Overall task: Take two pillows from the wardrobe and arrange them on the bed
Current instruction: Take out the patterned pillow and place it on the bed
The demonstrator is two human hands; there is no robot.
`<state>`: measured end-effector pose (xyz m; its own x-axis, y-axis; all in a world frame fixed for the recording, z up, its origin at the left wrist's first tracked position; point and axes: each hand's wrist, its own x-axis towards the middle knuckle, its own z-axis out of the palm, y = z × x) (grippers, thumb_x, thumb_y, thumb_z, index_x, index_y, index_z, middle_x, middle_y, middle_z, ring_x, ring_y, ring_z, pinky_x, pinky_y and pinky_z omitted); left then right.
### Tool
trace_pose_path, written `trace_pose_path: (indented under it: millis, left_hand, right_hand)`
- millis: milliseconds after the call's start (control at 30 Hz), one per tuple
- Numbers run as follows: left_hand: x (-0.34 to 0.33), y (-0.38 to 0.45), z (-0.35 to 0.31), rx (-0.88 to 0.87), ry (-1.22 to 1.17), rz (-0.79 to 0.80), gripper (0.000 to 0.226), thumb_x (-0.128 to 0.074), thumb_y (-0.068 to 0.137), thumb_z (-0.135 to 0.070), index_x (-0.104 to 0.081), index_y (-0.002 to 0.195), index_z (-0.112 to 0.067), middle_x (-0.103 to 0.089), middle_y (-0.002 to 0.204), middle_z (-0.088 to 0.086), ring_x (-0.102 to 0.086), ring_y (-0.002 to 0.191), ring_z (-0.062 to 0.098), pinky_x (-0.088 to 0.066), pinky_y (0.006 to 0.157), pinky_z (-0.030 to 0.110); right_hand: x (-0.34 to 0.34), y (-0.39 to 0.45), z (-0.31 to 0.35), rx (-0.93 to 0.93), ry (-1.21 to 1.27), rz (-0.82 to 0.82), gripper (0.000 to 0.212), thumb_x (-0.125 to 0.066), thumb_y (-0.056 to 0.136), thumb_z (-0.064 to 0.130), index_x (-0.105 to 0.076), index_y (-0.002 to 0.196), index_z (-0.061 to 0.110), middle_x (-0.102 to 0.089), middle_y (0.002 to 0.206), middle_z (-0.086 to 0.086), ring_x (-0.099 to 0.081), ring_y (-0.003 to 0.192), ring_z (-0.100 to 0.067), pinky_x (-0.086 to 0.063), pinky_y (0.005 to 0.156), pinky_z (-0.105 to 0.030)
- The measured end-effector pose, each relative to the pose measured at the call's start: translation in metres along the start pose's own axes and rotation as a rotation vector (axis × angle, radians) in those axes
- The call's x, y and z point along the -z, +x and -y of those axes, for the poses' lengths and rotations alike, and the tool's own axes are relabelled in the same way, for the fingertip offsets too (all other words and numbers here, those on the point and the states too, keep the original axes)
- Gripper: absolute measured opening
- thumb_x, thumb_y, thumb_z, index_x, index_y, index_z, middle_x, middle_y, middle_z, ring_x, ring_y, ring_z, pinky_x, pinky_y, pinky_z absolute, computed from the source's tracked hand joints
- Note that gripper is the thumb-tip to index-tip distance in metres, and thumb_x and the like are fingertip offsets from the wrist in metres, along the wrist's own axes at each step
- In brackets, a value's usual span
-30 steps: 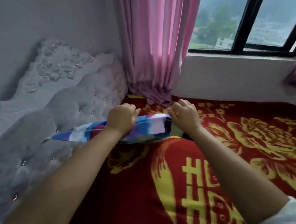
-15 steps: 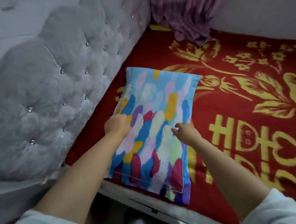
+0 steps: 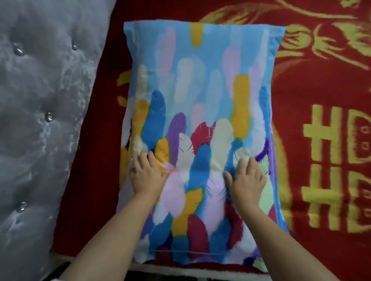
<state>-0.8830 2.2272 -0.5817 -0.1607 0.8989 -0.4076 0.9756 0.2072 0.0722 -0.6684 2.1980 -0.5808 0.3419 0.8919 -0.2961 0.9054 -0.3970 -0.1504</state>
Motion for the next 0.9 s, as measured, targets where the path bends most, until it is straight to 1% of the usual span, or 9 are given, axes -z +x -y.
trace_pose_path:
  millis: [100,233,333,433,500,567,733,833,900]
  left_hand:
    - [-0.010,0.012,0.001,-0.037,0.006,-0.118,0.056,-0.091,0.050,-0.033,-0.062,0.075,0.008,-0.067,0.080,0.030,-0.066,0.074,0.043,-0.056,0.058,0.043]
    - [-0.018,0.017,0.001,-0.026,-0.082,-0.201,0.045,-0.090,0.053,-0.021,-0.058,0.067,0.007,-0.063,0.070,0.031,-0.064,0.070,0.043,-0.054,0.060,0.047]
    - [-0.024,0.016,0.003,0.068,-0.232,-0.188,0.044,-0.080,0.070,-0.025,-0.061,0.088,0.010,-0.061,0.096,0.035,-0.057,0.094,0.046,-0.047,0.078,0.051]
    - [-0.027,0.014,0.006,0.221,-0.350,-0.201,0.071,-0.076,0.075,-0.033,-0.047,0.123,0.011,-0.047,0.128,0.033,-0.045,0.116,0.044,-0.037,0.096,0.048]
    - [-0.027,0.016,0.005,0.304,-0.354,-0.177,0.086,-0.073,0.076,-0.040,-0.033,0.135,0.009,-0.040,0.136,0.030,-0.040,0.123,0.041,-0.033,0.100,0.046]
    - [-0.024,0.018,0.003,0.334,-0.344,-0.157,0.083,-0.071,0.077,-0.041,-0.035,0.133,0.007,-0.042,0.132,0.030,-0.041,0.120,0.040,-0.035,0.099,0.045]
    - [-0.018,0.021,0.001,0.131,-0.217,-0.199,0.039,-0.072,0.079,-0.024,-0.058,0.095,0.009,-0.062,0.101,0.030,-0.057,0.101,0.039,-0.048,0.078,0.046]
    - [-0.011,0.022,0.002,-0.137,-0.059,-0.310,0.028,-0.089,0.054,-0.002,-0.062,0.056,0.005,-0.067,0.056,0.024,-0.068,0.053,0.032,-0.054,0.048,0.031]
    - [-0.003,0.021,0.004,-0.206,-0.063,-0.350,0.032,-0.092,0.045,0.005,-0.059,0.047,0.003,-0.063,0.044,0.020,-0.063,0.039,0.029,-0.051,0.038,0.026]
  right_hand:
    - [-0.013,0.014,0.000,-0.140,0.124,-0.119,0.050,-0.074,0.076,0.018,-0.054,0.113,-0.009,-0.052,0.124,-0.032,-0.049,0.113,-0.047,-0.040,0.093,-0.055]
    - [-0.021,0.027,0.000,-0.229,0.191,-0.191,0.053,-0.068,0.082,0.020,-0.047,0.119,-0.011,-0.048,0.125,-0.033,-0.042,0.118,-0.045,-0.032,0.102,-0.052]
    - [-0.019,0.029,-0.001,-0.351,0.195,-0.219,0.063,-0.067,0.081,0.030,-0.042,0.127,-0.006,-0.044,0.132,-0.028,-0.039,0.121,-0.043,-0.031,0.099,-0.051]
    - [-0.018,0.026,-0.001,-0.371,0.103,-0.190,0.060,-0.064,0.082,0.038,-0.046,0.122,-0.002,-0.042,0.136,-0.024,-0.037,0.124,-0.040,-0.030,0.099,-0.051]
    - [-0.019,0.028,-0.001,-0.347,0.028,-0.160,0.056,-0.061,0.083,0.041,-0.048,0.117,-0.002,-0.042,0.135,-0.025,-0.035,0.127,-0.039,-0.027,0.103,-0.053]
    - [-0.016,0.031,-0.001,-0.347,0.026,-0.142,0.058,-0.060,0.083,0.043,-0.048,0.115,-0.003,-0.044,0.132,-0.027,-0.037,0.124,-0.040,-0.031,0.099,-0.053]
    - [-0.011,0.044,-0.004,-0.200,-0.055,-0.063,0.040,-0.050,0.093,0.031,-0.059,0.099,-0.007,-0.062,0.101,-0.032,-0.056,0.096,-0.044,-0.046,0.077,-0.046]
    - [-0.009,0.046,-0.007,-0.076,-0.084,-0.041,0.029,-0.040,0.097,0.018,-0.064,0.099,0.001,-0.066,0.093,-0.028,-0.061,0.086,-0.043,-0.049,0.069,-0.042]
    - [-0.001,0.042,-0.007,-0.064,-0.052,-0.065,0.031,-0.040,0.098,0.015,-0.062,0.093,-0.006,-0.066,0.091,-0.031,-0.062,0.084,-0.045,-0.049,0.068,-0.043]
